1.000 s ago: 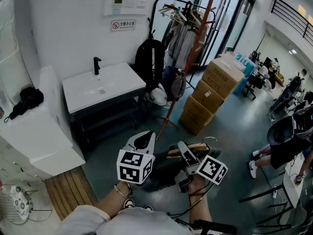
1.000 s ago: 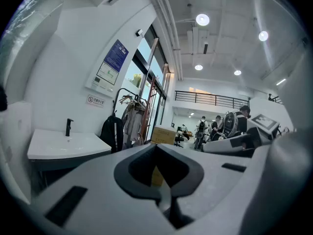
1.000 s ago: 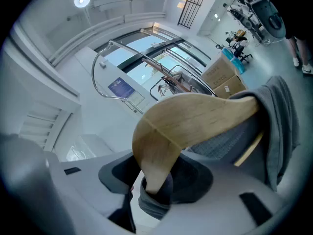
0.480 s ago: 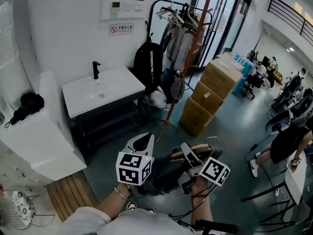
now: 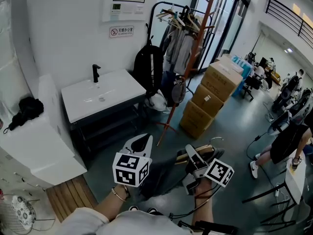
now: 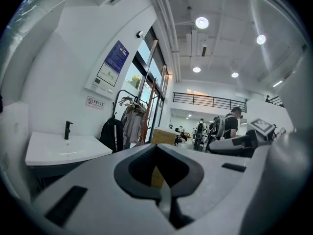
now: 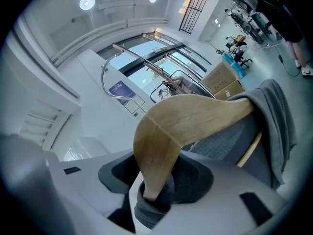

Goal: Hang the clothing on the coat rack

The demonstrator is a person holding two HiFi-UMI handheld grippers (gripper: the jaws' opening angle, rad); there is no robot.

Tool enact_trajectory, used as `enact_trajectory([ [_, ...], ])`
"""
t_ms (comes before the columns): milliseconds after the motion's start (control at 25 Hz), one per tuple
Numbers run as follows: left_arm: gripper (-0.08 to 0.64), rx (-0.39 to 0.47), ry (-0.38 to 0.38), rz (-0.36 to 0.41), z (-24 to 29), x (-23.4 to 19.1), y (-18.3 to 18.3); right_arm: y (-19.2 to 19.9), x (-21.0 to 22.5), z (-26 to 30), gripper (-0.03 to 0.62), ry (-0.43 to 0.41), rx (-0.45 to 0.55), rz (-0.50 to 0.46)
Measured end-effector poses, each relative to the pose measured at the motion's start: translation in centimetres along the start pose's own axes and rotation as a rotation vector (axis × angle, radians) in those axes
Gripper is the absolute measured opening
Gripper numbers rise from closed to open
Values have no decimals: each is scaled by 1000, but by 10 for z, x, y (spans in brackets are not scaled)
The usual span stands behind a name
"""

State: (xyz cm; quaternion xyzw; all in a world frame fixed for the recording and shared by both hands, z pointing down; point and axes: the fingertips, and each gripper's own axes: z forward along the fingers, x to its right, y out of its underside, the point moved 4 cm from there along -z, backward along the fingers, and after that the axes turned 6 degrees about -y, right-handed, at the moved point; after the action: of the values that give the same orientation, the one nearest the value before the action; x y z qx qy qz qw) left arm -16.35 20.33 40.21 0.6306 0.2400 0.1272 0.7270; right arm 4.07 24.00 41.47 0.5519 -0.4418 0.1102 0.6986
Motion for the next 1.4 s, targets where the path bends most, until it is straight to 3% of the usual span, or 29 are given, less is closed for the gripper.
enact_trajectory([
  [160,6,-8,2,15,8,-6,1,-2,8,5,195,12,2,13],
  [280,6,-23,-4,25,20,-7,5,-5,18,5,195,90,2,62],
  [400,6,-23,-10,25,31,-12,5,-11,26,12,194,108,3,75],
  [600,6,-37,-28,29,57,-23,10,-27,41,41,193,11,-10,20],
  [1120,6,-25,-37,36,165,-20,-3,-110,101,88,193,-8,14,18],
  [1280,6,-19,-32,41,195,-15,-10,-132,123,94,193,34,24,40],
  [1400,6,-19,-32,42,216,-12,-12,-152,139,105,193,2,22,16],
])
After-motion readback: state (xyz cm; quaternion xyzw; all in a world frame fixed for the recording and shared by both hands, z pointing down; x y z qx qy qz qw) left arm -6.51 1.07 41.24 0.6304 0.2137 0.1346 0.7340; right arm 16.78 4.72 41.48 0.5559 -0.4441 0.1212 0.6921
